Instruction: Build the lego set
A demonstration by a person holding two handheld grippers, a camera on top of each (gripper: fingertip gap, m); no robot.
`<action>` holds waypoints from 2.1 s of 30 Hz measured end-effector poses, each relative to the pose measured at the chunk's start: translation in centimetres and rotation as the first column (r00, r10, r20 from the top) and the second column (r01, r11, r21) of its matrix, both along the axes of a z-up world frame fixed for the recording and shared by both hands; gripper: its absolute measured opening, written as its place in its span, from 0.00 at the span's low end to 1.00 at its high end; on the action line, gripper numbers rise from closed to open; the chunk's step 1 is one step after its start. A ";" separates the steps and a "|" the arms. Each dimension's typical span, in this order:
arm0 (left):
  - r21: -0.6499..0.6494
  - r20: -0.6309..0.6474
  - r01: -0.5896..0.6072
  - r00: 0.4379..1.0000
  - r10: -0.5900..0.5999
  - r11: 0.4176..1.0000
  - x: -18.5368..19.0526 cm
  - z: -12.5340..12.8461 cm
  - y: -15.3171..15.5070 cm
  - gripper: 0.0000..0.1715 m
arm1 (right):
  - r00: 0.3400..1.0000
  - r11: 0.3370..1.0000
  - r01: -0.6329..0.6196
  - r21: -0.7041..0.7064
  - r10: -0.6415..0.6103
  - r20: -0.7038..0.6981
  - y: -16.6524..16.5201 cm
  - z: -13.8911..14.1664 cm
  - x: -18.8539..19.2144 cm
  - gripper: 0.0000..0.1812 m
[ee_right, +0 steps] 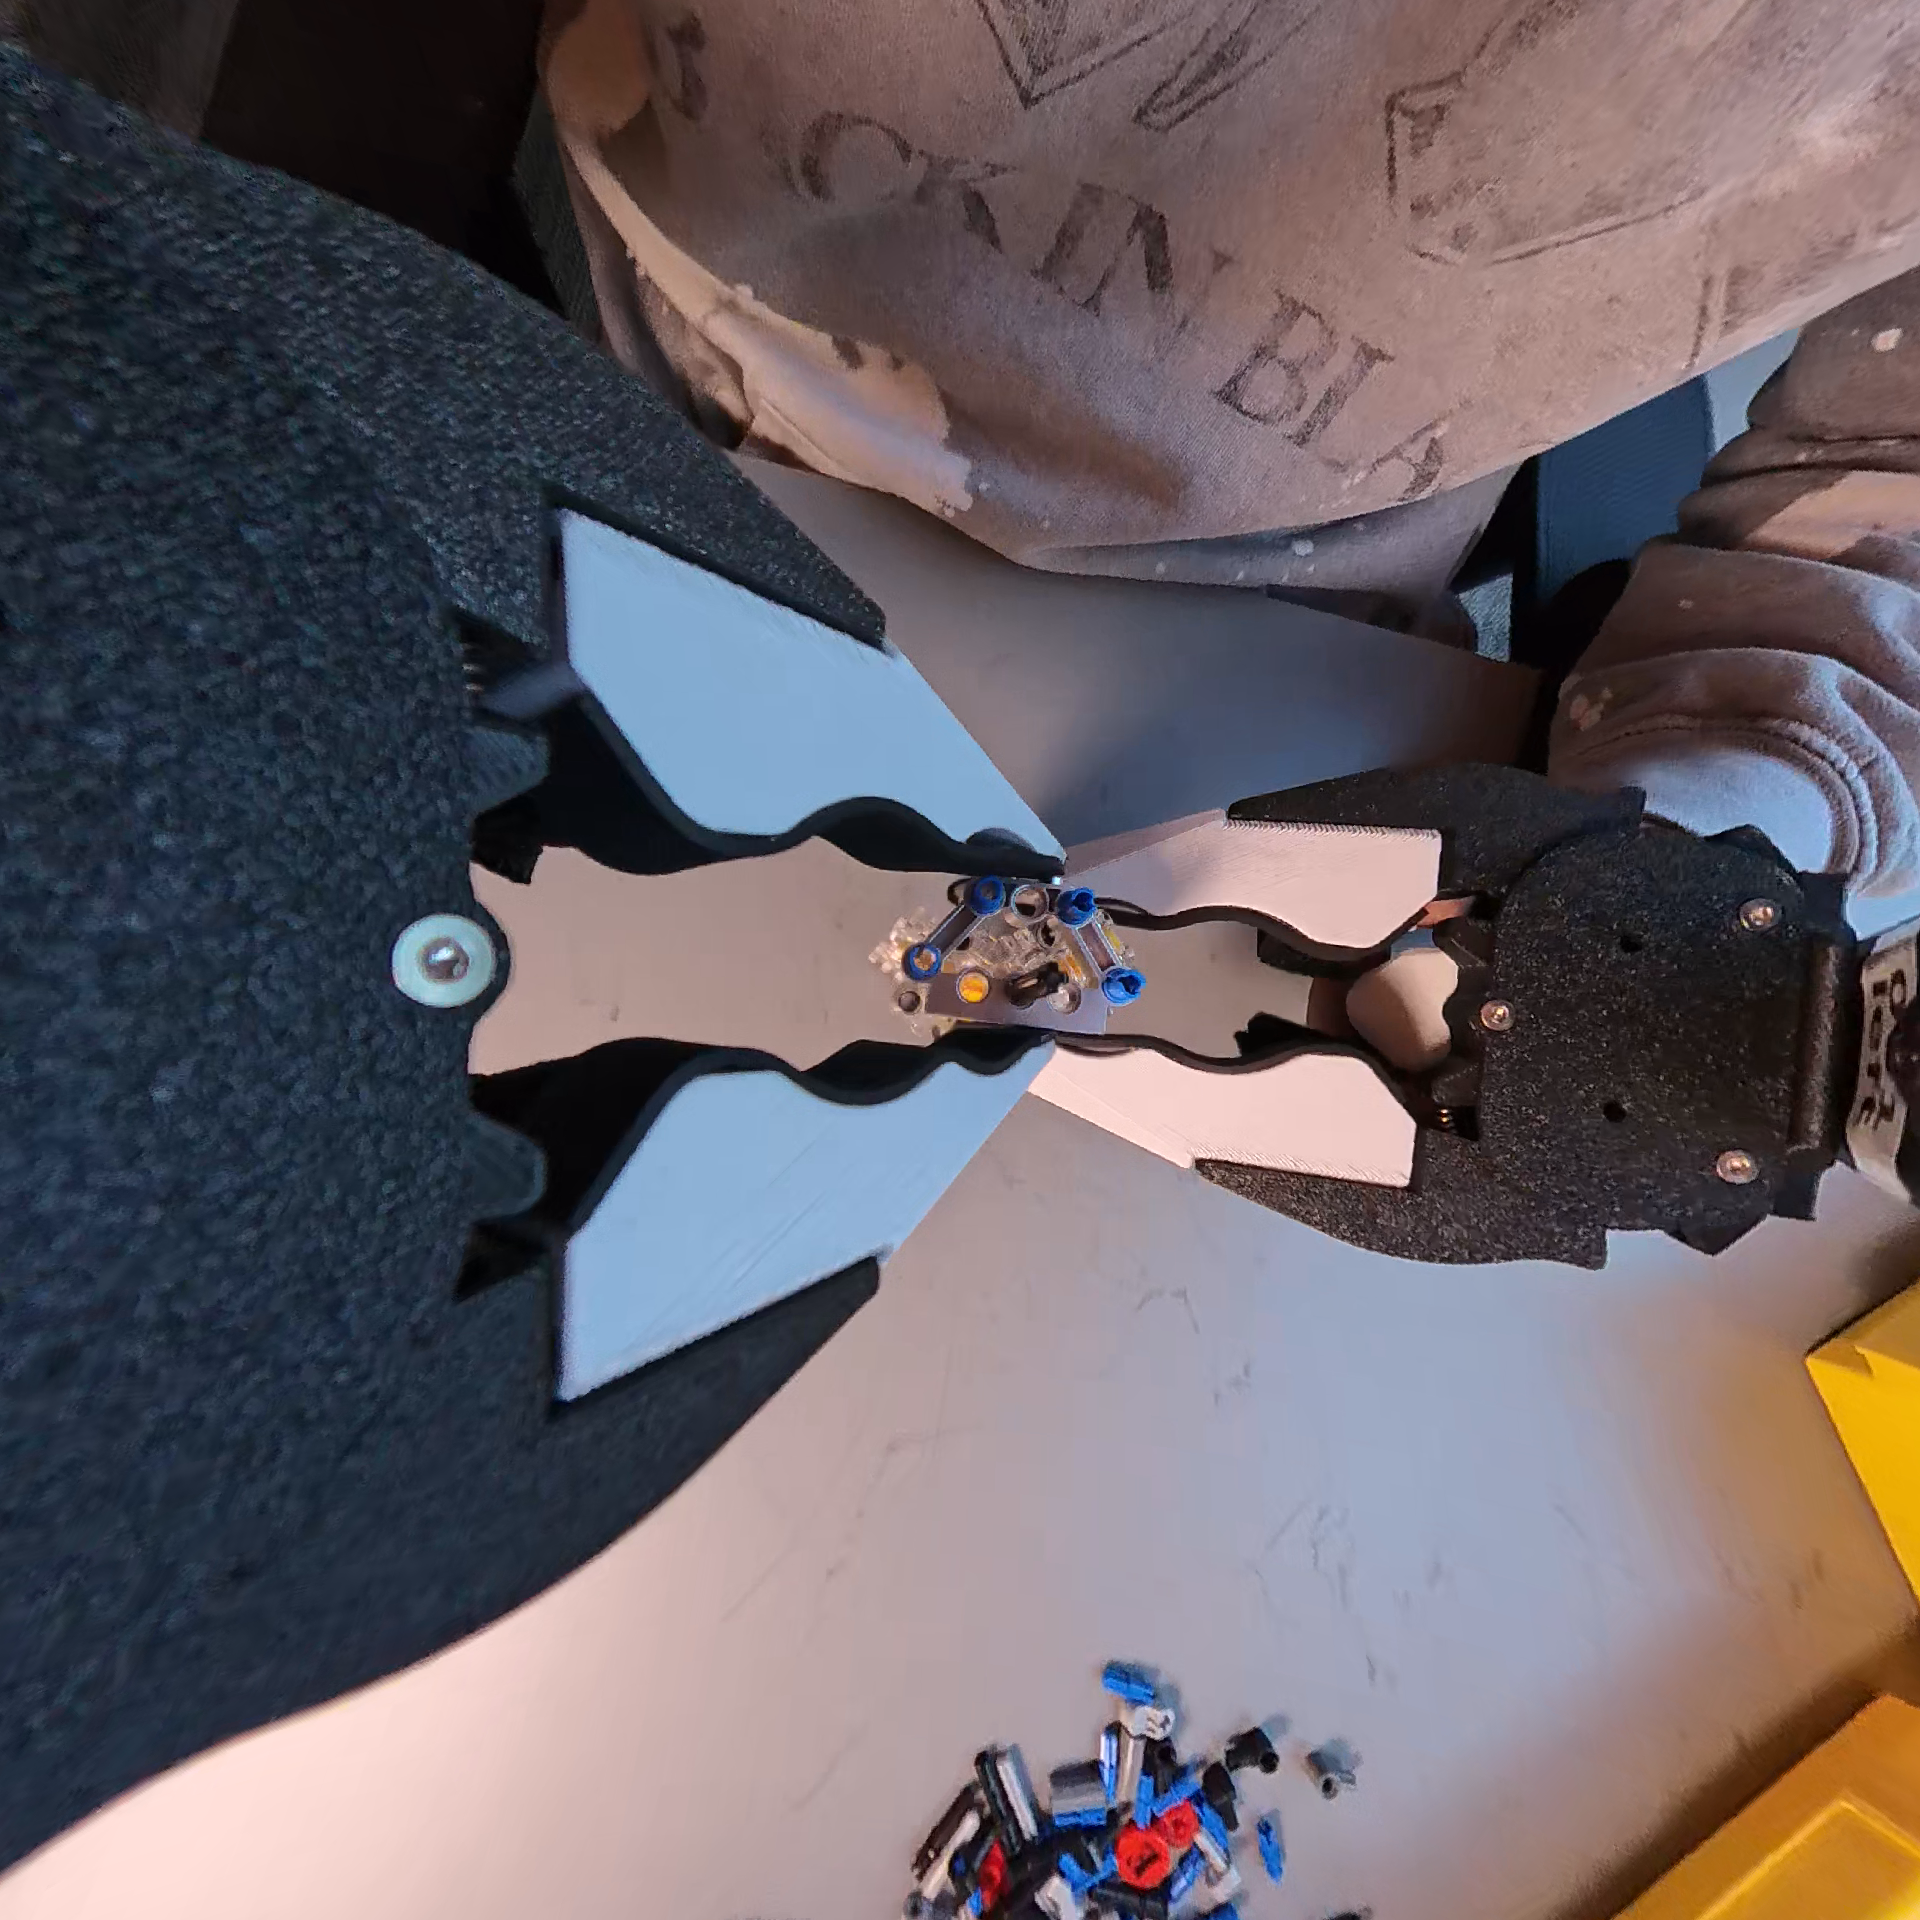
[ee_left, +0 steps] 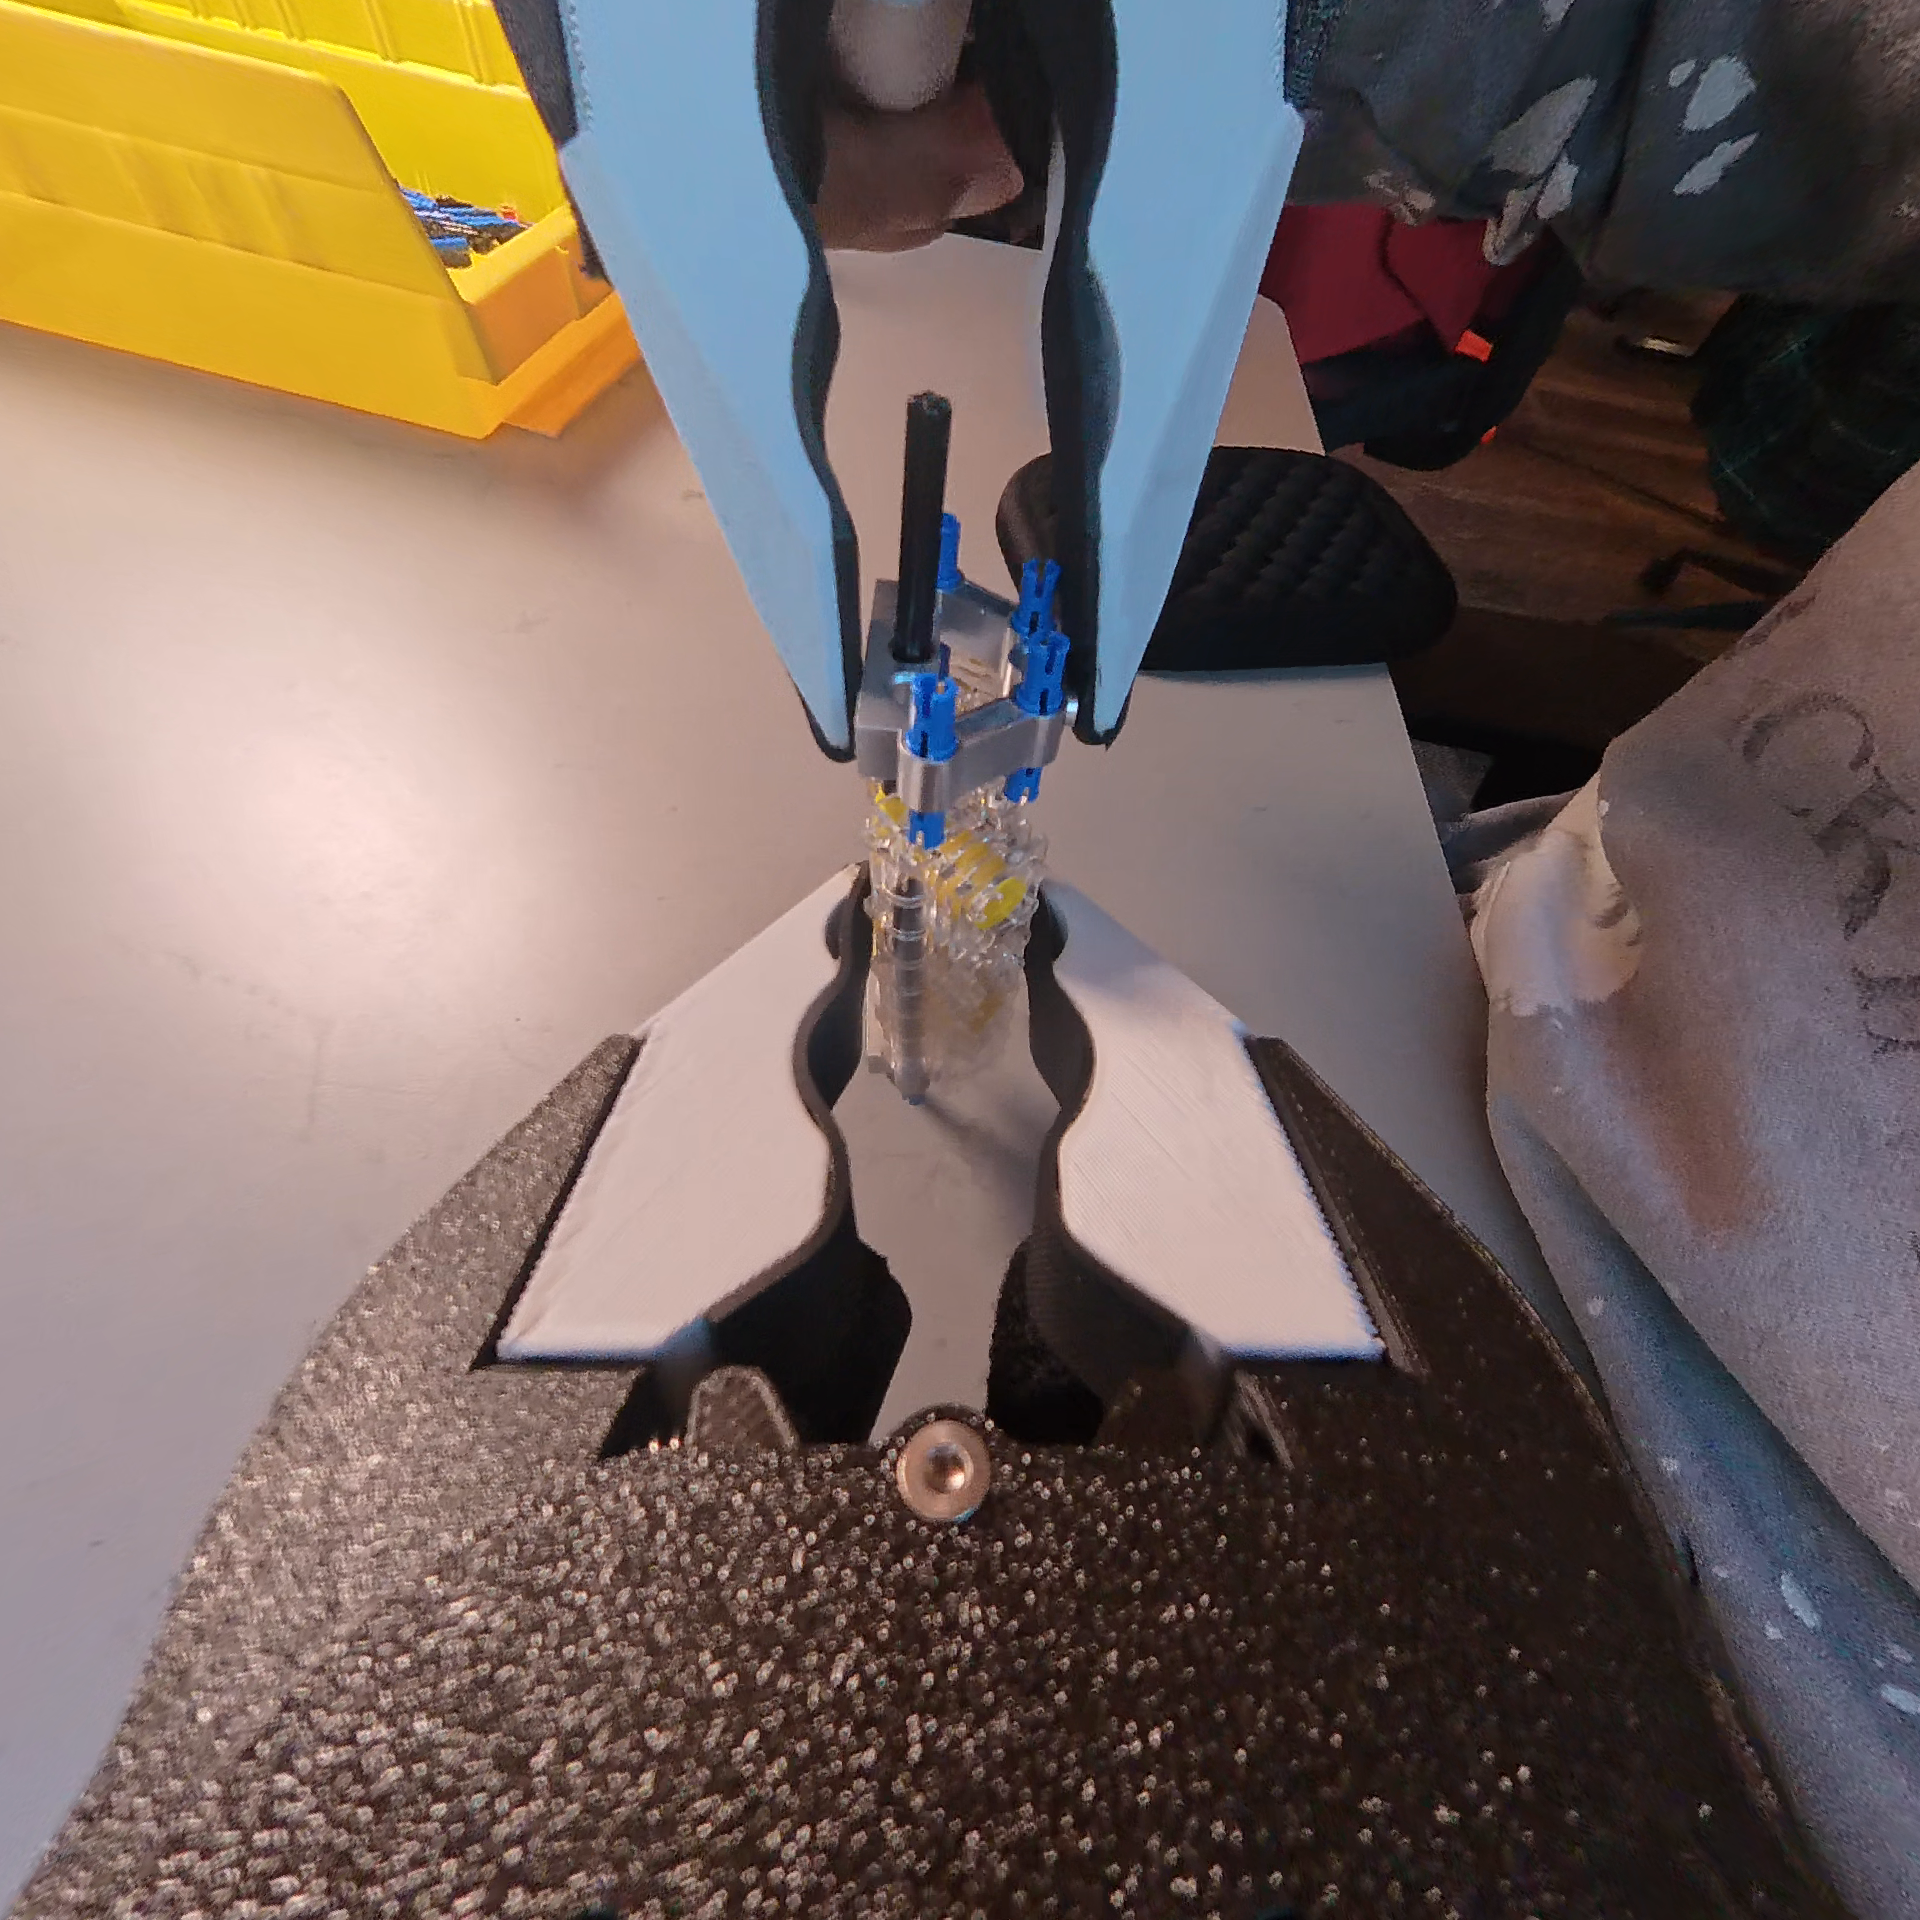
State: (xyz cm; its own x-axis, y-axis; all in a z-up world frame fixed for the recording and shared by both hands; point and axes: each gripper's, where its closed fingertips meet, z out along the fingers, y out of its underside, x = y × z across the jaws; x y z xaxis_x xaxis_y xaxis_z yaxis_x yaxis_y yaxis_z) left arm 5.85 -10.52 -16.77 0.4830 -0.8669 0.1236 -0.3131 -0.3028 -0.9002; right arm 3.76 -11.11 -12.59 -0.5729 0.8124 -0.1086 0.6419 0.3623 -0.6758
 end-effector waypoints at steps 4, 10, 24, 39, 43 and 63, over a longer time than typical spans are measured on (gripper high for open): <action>-0.019 0.038 -0.009 0.999 0.009 1.000 -0.1 0.3 0.3 0.15 | 0.999 0.998 0.042 -0.052 -0.042 0.004 0.5 0.0 -0.1 0.15; -0.010 0.095 -0.079 0.992 0.079 0.997 -0.7 0.6 1.4 0.16 | 0.994 0.988 0.107 -0.114 -0.105 0.030 1.7 0.0 -0.4 0.15; 0.066 0.030 -0.113 0.993 0.111 0.991 -1.5 0.3 1.4 0.14 | 0.972 0.968 0.234 -0.093 -0.233 0.021 3.1 -1.4 0.4 0.15; 0.022 0.083 -0.074 0.994 0.072 0.997 -1.0 0.1 0.7 0.14 | 0.972 0.966 0.215 -0.140 -0.226 -0.065 1.4 -1.9 0.5 0.23; -0.008 0.076 -0.046 0.996 0.046 0.999 -1.0 0.0 0.4 0.14 | 0.973 0.988 0.145 -0.057 -0.153 -0.171 1.7 -0.7 1.7 0.24; -0.467 0.028 0.210 0.974 -0.223 0.859 0.1 -4.6 0.5 0.14 | 0.982 0.994 0.076 0.083 -0.061 -0.177 2.0 -7.6 3.8 0.18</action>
State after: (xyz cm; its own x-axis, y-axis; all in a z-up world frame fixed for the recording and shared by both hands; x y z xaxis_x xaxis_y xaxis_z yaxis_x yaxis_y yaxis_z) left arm 5.92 -10.02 -21.33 0.2989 -0.7954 0.5273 -0.4409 -0.6051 -0.6629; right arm 7.55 -9.09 -20.14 -0.5194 0.8522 0.0628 0.5423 0.3856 -0.7465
